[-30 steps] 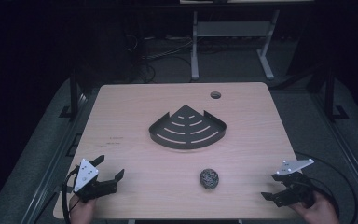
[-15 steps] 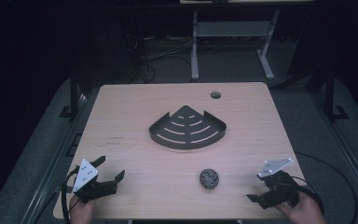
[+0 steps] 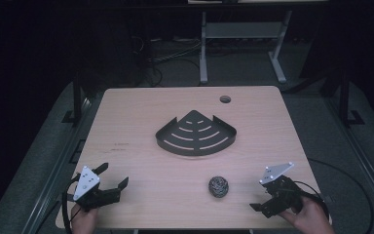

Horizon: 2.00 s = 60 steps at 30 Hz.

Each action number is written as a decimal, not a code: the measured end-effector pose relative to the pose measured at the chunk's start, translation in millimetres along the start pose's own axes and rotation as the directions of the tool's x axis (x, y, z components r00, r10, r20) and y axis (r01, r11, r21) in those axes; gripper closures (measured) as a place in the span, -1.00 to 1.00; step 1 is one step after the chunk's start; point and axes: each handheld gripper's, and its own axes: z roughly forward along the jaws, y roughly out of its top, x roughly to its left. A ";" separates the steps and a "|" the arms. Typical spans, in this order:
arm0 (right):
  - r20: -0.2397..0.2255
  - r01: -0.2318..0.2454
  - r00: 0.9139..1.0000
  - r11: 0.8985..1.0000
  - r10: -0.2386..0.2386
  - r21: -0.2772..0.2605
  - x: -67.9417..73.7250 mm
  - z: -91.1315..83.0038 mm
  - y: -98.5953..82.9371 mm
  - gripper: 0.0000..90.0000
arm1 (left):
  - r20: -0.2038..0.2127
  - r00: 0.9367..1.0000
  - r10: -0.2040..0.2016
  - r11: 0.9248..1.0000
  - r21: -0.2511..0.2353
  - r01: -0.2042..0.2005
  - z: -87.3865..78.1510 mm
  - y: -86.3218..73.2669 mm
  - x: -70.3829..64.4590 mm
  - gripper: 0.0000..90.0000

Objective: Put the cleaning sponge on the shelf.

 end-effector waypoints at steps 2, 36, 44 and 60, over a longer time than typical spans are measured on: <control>-0.001 0.012 1.000 1.000 -0.012 -0.001 2.2 0.5 4.3 -0.64 | 0.002 1.000 0.002 1.000 0.002 -0.002 0.2 -0.1 -0.3 -0.71; -0.078 0.152 0.986 0.985 -0.145 0.084 18.9 47.9 82.4 -0.64 | 0.011 1.000 -0.013 1.000 -0.006 0.013 0.4 0.1 1.6 -0.70; -0.084 0.169 0.984 0.979 -0.160 0.114 19.4 58.1 94.0 -0.63 | 0.014 1.000 -0.012 1.000 -0.003 0.012 1.4 0.2 0.9 -0.71; -0.078 0.173 0.984 0.970 -0.162 0.173 17.3 78.0 102.0 -0.50 | 0.021 0.999 -0.029 0.999 -0.013 0.029 0.9 0.8 1.4 -0.71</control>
